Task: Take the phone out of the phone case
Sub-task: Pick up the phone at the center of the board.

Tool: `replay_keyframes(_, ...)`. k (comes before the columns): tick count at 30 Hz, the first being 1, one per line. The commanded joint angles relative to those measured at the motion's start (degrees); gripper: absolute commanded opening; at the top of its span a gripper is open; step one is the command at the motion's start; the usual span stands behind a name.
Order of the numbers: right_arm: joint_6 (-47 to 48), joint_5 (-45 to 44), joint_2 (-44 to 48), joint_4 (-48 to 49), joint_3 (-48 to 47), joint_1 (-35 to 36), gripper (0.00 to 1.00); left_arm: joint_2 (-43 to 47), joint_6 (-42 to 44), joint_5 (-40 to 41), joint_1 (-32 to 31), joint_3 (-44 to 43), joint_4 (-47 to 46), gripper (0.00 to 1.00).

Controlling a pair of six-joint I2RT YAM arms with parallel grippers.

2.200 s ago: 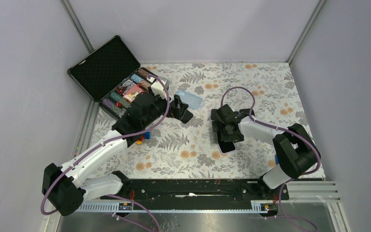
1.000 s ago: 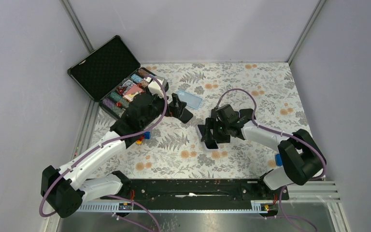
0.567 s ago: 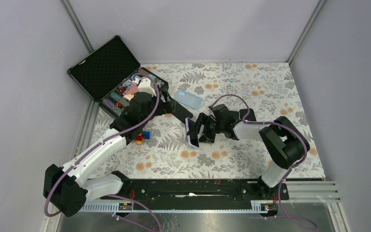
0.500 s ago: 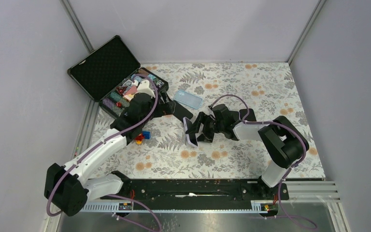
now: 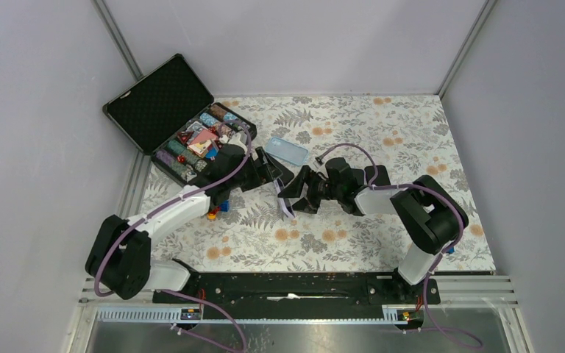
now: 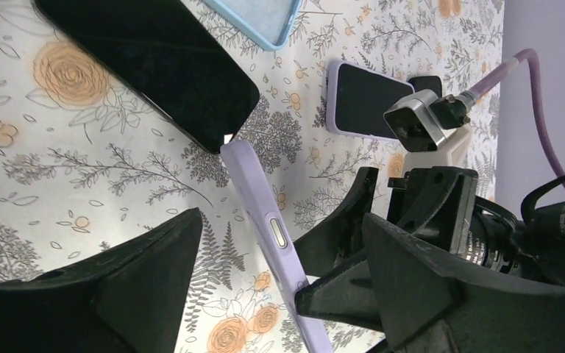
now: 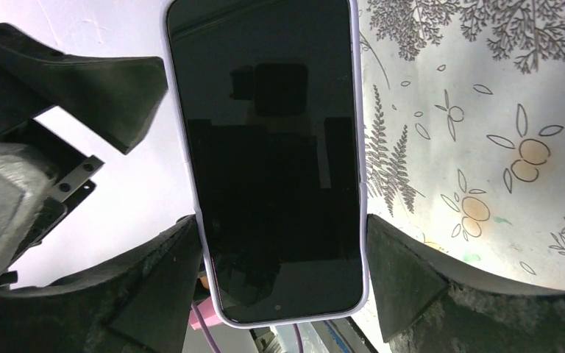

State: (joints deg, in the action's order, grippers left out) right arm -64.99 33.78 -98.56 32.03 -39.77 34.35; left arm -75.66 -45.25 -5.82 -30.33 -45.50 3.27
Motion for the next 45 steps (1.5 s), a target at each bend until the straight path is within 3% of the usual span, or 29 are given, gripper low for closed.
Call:
replay_keyframes(1, 0.3, 3.5, 0.1, 6.2, -1.7, 0.0, 0.46, -2.4, -7.0, -2.1, 0.1, 1.2, -6.1, 0.79)
replay_keyframes(6, 6.7, 1.9, 2.8, -1.6, -3.0, 0.1, 0.46, -5.3, -11.0, -2.2, 0.2, 1.7, -6.9, 0.65)
replay_keyframes(11, 8.5, 1.2, 3.5, -2.2, -3.3, 0.4, 0.46, -7.6, -13.4, -5.0, 0.2, 2.1, -9.6, 0.53)
replay_keyframes(16, 13.3, -3.5, 4.1, -6.8, -6.8, 3.4, 0.46, -9.1, -15.0, -8.4, 0.2, 1.2, -8.9, 0.49)
replay_keyframes(20, 14.7, -5.7, 3.6, -7.5, -7.7, 4.3, 0.45, -9.3, -13.2, -6.1, 0.7, 1.2, -5.6, 0.40)
replay_keyframes(26, 16.8, -7.5, 4.1, -9.1, -7.9, 4.8, 0.46, -8.9, -13.0, -6.4, 1.0, 2.2, -6.8, 0.14)
replay_keyframes(28, 17.3, -6.1, 4.1, -7.7, -7.3, 4.8, 0.54, -8.9, -12.5, -6.7, 1.0, 1.8, -6.9, 0.00)
replay_keyframes(31, 18.6, -2.5, 3.6, -7.4, -7.4, 4.6, 0.79, -8.1, -10.9, -7.0, 1.1, 1.5, -7.5, 0.00)
replay_keyframes(35, 21.2, -0.1, 5.4, -9.0, -7.1, 4.4, 0.95, -5.0, -7.4, -6.8, 1.9, 0.8, -7.5, 0.00)
replay_keyframes(41, 23.2, -1.9, 10.6, -11.2, -6.2, 4.4, 1.00, -0.1, -4.4, -8.7, 4.8, 1.1, -8.2, 0.00)
replay_keyframes(45, 22.4, -5.7, 14.8, -10.3, -4.4, 4.3, 0.99, 2.2, -3.3, -18.6, 7.4, 1.2, -14.5, 0.00)
